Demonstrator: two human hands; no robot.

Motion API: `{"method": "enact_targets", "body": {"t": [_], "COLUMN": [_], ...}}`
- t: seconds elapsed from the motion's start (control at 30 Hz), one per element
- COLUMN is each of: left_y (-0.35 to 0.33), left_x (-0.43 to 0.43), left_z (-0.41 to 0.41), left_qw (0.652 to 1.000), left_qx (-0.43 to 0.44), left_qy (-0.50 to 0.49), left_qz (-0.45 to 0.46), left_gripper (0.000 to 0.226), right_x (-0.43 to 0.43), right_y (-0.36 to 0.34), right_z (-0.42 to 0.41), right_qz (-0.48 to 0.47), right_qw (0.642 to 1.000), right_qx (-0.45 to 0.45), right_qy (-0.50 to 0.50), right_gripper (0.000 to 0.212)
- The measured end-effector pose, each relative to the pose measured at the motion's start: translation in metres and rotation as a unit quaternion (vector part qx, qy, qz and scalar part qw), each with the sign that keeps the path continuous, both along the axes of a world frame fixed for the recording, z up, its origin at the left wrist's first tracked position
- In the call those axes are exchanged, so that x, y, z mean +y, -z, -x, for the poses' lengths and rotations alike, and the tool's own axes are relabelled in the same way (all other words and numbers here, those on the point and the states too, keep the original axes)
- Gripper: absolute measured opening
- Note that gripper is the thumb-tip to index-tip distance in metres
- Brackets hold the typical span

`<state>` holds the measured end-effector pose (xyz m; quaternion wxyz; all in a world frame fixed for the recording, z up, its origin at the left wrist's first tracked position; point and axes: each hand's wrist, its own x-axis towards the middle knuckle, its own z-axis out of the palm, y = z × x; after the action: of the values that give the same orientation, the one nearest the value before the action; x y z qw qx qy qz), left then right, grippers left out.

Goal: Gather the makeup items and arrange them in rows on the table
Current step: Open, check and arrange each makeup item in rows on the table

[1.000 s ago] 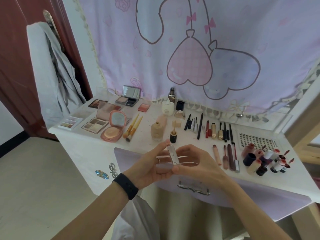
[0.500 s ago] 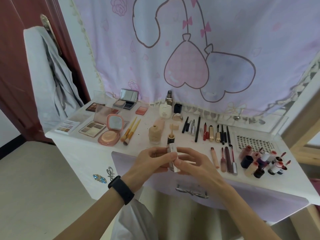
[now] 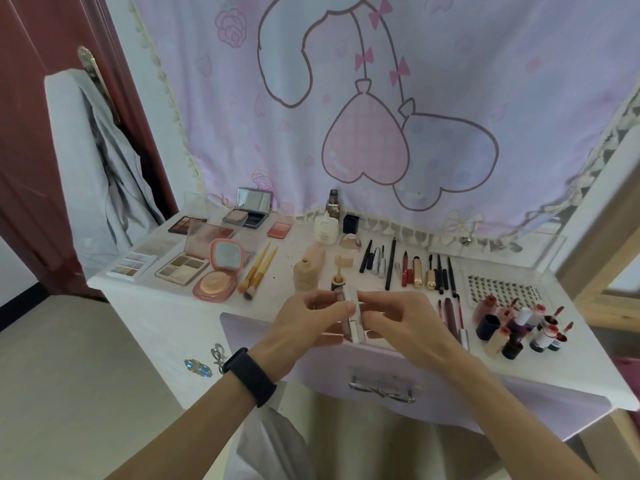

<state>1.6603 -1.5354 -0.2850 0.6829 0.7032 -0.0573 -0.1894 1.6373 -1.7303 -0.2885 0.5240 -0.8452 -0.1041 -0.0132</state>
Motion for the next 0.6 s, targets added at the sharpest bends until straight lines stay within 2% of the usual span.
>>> {"method": "enact_targets", "body": {"t": [0.1, 0.2, 0.27, 0.37, 0.6], "left_y": [-0.004, -0.007, -0.007, -0.007, -0.008], "left_x": [-0.001, -0.002, -0.003, -0.004, 0.002], "left_z": [-0.003, -0.004, -0.003, -0.003, -0.004], "left_qw": [1.0, 0.999, 0.998, 0.998, 0.996], "left_qx": [-0.02, -0.036, -0.05, -0.054, -0.08], "left_qy": [-0.008, 0.001, 0.015, 0.013, 0.004], "left_qz": [-0.014, -0.028, -0.04, -0.042, -0.049], "left_gripper": [0.037, 0.051, 0.06, 0.062, 0.064], "right_x": [-0.002, 0.001, 0.005, 0.01, 0.016], "right_y": [-0.004, -0.006, -0.008, -0.013, -0.025], "right_z": [0.002, 0.003, 0.004, 0.004, 0.003], "right_qz": [-0.014, -0.004, 0.011, 0.025, 0.135], "right_qw": [1.0, 1.0, 1.0, 0.999, 0.99], "right_qx": [0.008, -0.007, -0.008, -0.017, -0.034], "right_qy": [-0.019, -0.006, -0.008, -0.023, -0.035], "right_gripper": [0.042, 0.047, 0.06, 0.073, 0.082]}}
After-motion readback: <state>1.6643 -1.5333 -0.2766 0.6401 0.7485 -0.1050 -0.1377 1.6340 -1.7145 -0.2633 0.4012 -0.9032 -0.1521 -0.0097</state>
